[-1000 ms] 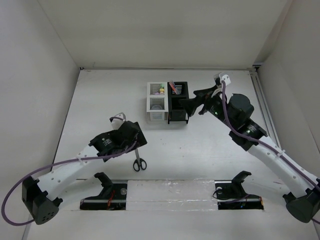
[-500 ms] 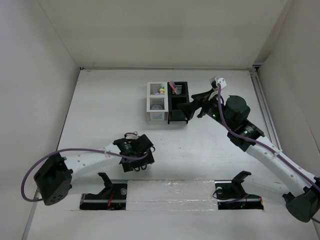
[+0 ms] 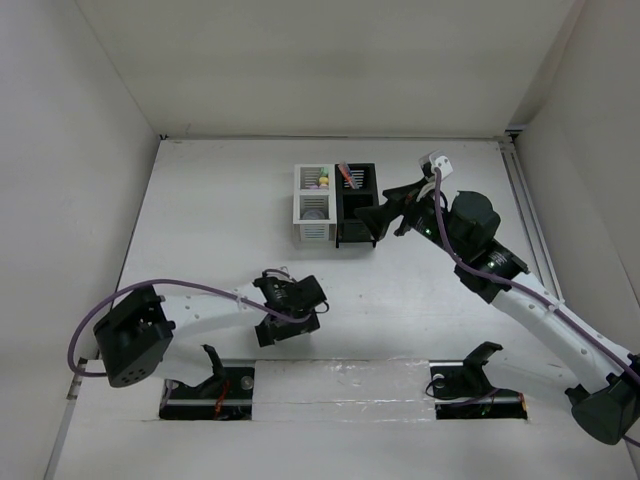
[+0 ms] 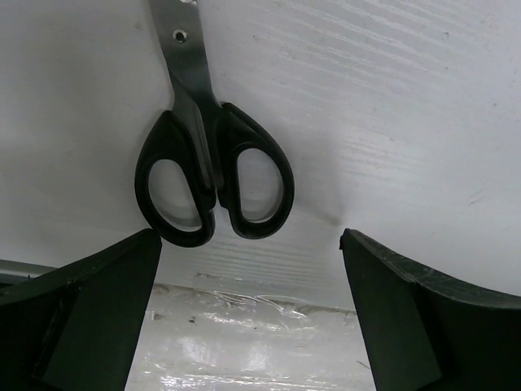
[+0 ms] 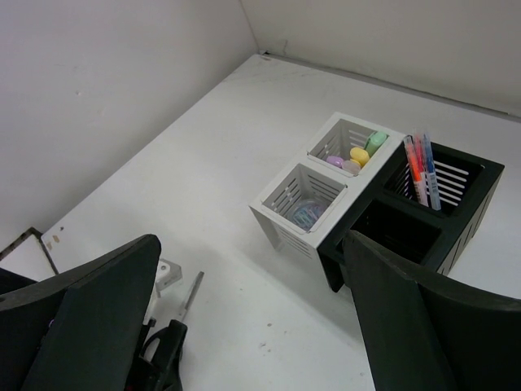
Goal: Sort the stationery into containers
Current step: Pick up the scissors from the center of the board.
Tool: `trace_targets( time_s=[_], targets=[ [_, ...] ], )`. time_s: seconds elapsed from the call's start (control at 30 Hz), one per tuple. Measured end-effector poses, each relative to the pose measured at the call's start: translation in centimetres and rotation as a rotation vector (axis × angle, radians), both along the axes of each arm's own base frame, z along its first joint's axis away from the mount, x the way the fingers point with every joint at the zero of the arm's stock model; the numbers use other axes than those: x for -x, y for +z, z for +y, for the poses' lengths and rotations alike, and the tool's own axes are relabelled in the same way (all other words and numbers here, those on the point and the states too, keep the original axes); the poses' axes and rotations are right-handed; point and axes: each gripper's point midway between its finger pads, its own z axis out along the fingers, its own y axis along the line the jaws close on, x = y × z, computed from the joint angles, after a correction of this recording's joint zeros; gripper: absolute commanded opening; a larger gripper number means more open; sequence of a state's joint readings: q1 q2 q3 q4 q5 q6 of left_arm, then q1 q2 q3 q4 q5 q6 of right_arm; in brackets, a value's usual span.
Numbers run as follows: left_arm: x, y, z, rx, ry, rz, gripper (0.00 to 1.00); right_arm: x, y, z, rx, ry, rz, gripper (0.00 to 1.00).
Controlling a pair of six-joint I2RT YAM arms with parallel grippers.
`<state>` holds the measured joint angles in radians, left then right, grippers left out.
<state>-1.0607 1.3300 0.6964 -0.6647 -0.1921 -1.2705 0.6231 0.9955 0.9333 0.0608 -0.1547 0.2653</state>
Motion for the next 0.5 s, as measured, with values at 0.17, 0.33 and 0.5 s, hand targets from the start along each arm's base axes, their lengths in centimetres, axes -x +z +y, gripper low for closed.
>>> trace_targets(
  time_s=[0.17, 0.33, 0.5],
  targets=[
    [0.5, 0.1, 0.3, -0.038, 0.000, -0.005, 0.88, 0.0, 0.0, 0.0, 0.000, 0.000, 0.000, 1.00],
    [0.1, 2.6, -1.7, -0.022, -0.026, -0.051, 0.88, 0.1, 0.0, 0.1, 0.000, 0.009, 0.000, 1.00],
    [-1.0, 3.9, -2.7, 0.000, -0.026, -0.100, 0.88, 0.2, 0.0, 0.2, 0.000, 0.015, 0.000, 1.00]
  ],
)
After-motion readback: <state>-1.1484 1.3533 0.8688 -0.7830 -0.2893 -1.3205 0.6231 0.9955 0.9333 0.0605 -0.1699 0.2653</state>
